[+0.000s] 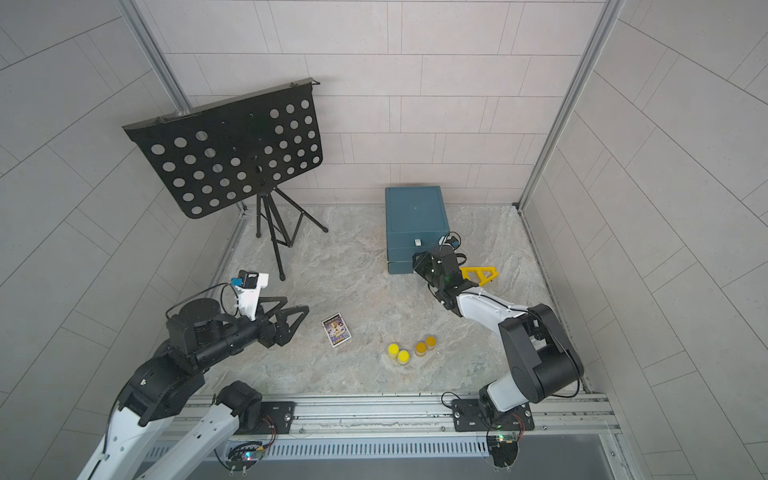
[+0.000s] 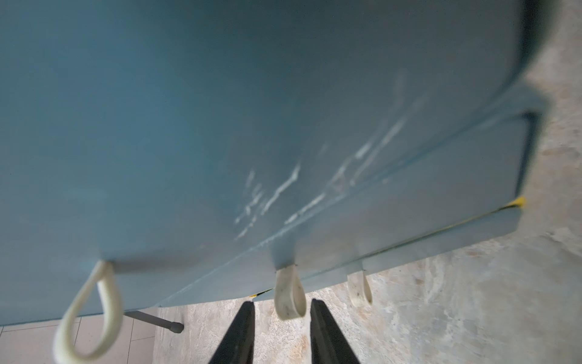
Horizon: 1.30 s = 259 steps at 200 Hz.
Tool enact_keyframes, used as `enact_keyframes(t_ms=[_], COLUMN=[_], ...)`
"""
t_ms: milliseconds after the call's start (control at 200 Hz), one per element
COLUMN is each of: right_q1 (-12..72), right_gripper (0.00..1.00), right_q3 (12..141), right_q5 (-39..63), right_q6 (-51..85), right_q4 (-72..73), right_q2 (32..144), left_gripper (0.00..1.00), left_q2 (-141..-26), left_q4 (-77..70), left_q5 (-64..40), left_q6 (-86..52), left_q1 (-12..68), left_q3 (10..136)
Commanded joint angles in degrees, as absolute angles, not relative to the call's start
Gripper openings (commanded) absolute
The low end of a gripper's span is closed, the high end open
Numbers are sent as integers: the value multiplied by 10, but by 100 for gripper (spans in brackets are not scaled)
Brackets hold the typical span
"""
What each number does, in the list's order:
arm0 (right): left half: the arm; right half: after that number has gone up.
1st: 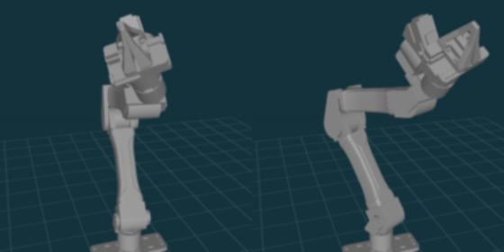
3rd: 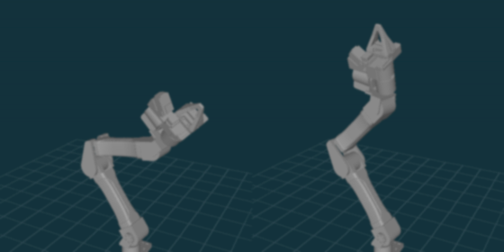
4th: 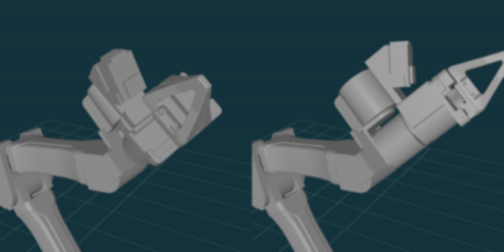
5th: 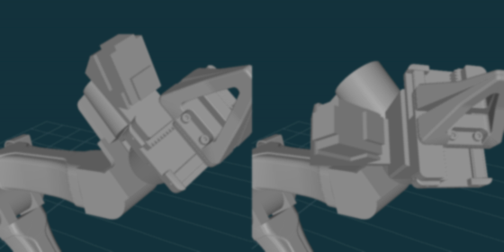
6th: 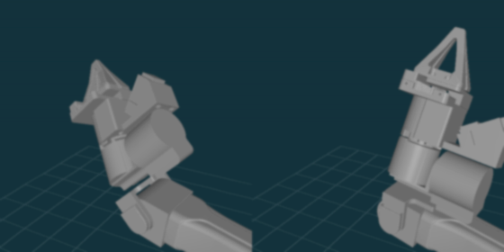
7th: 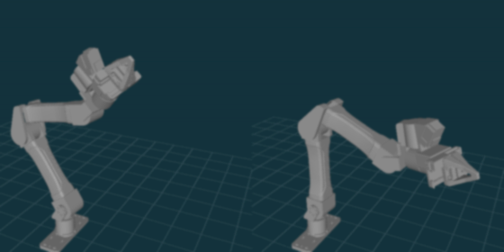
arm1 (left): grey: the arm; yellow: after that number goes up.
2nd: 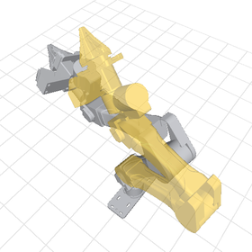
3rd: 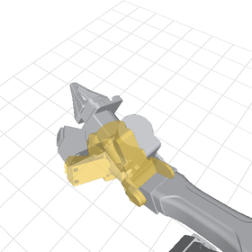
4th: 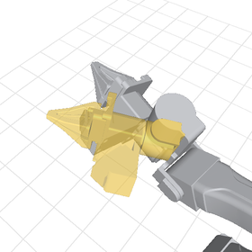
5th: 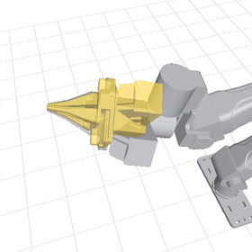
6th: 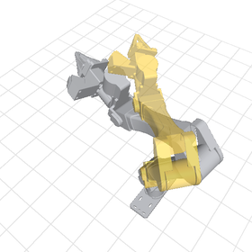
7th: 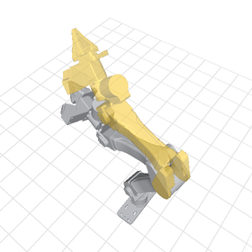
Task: Put the paint cans in the drawer according to color
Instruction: Open the drawer in the storage box.
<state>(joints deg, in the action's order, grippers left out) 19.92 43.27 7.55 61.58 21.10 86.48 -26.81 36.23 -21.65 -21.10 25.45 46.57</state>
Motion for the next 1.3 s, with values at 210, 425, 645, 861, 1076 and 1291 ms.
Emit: enact_keyframes(t_ms=[210,425,645,861,1076,1291], right_q1=[196,195,195,197,198,198], right_gripper=[30,16,6,0,0,0], right_q3=[455,450,447,421,377,338], right_q5=[60,42,39,23,9,13], right_q6=[628,613,622,625,635,650], right_q4=[209,220,244,251,248,231], right_q2=[896,890,898,873,817,771], left_gripper=[94,94,94,94,94,94], left_q2=[-261,-259,-256,-256,-256,-254], left_q4=[349,349,349,348,348,348], left_q5=[-215,-216,-215,-217,-216,-215], left_q6=[-208,-208,-208,-207,-209,-208], left_q1=[250,250,251,251,250,250], left_q3=[464,464,464,464,464,464])
